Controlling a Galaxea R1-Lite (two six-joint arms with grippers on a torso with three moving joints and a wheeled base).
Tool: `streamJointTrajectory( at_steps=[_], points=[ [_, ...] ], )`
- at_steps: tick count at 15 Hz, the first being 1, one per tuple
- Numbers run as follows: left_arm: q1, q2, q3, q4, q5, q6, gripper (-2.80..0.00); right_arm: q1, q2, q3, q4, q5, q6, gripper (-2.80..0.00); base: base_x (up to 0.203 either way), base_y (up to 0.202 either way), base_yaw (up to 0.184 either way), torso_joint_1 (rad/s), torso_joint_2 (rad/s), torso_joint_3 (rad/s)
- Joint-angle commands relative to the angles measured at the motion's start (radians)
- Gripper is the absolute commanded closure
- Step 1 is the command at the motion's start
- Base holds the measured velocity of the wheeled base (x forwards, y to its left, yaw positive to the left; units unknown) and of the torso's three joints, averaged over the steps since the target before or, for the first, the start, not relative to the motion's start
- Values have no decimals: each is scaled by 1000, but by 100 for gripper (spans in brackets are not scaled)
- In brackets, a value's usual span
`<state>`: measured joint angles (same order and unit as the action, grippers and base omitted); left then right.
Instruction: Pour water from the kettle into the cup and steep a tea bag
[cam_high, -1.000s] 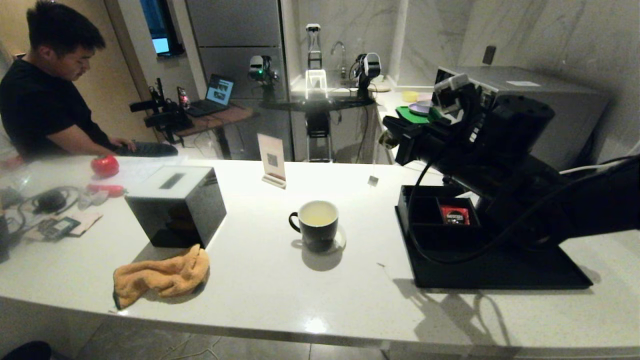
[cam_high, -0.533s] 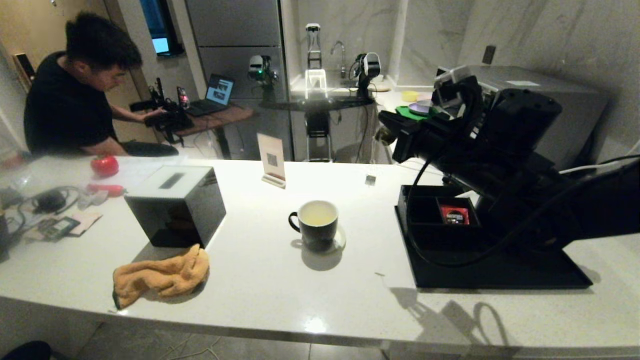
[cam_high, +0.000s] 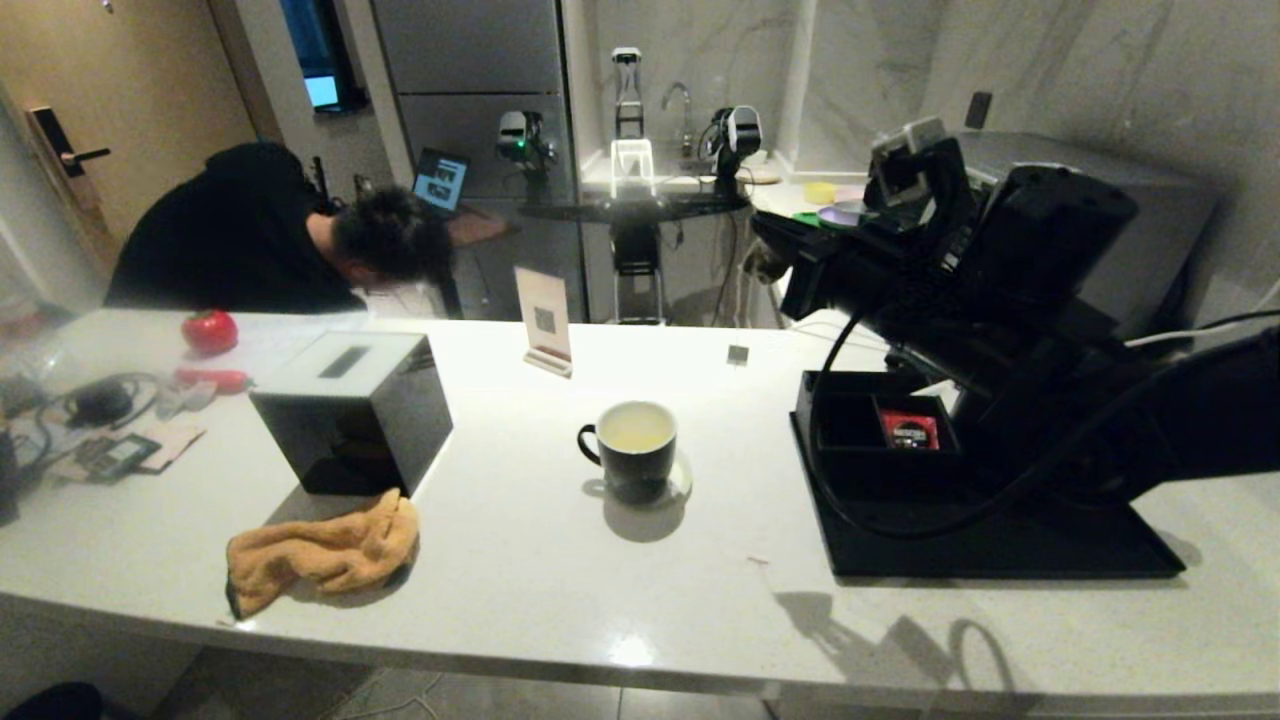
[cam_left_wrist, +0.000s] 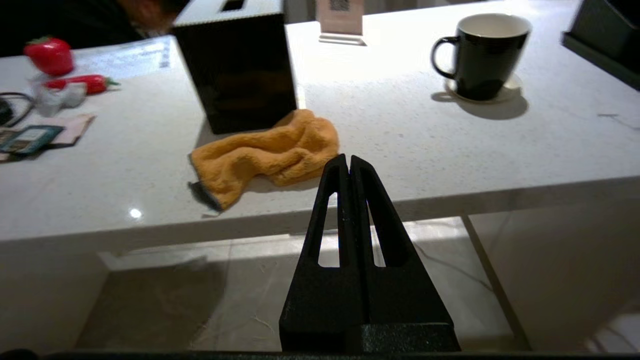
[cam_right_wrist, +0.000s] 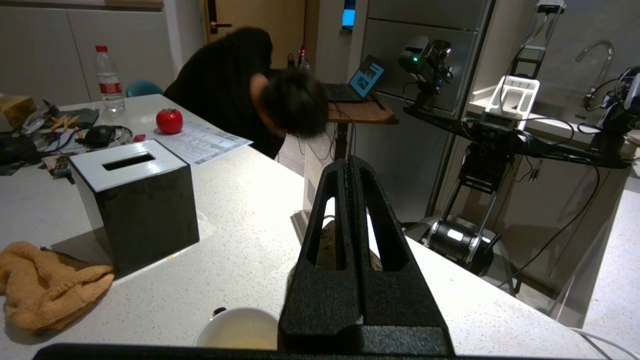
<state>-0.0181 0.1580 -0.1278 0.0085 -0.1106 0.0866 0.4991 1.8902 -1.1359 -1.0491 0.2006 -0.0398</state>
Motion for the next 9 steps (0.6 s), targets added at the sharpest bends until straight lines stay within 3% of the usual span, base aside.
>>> streamJointTrajectory(
  at_steps=[1, 5, 9],
  points=[
    [-14, 107, -31, -3, -4, 0, 0, 1, -8, 1, -5, 2, -1, 0, 0, 0, 0, 0, 0, 0],
    [-34, 343, -94, -87, -23, 1, 0, 18, -13, -2, -6, 2, -2, 0, 0, 0, 0, 0, 0, 0],
    [-39, 674, -148, -310, -90, 2, 0, 33, -14, -8, -8, 2, -3, 0, 0, 0, 0, 0, 0, 0]
  ],
)
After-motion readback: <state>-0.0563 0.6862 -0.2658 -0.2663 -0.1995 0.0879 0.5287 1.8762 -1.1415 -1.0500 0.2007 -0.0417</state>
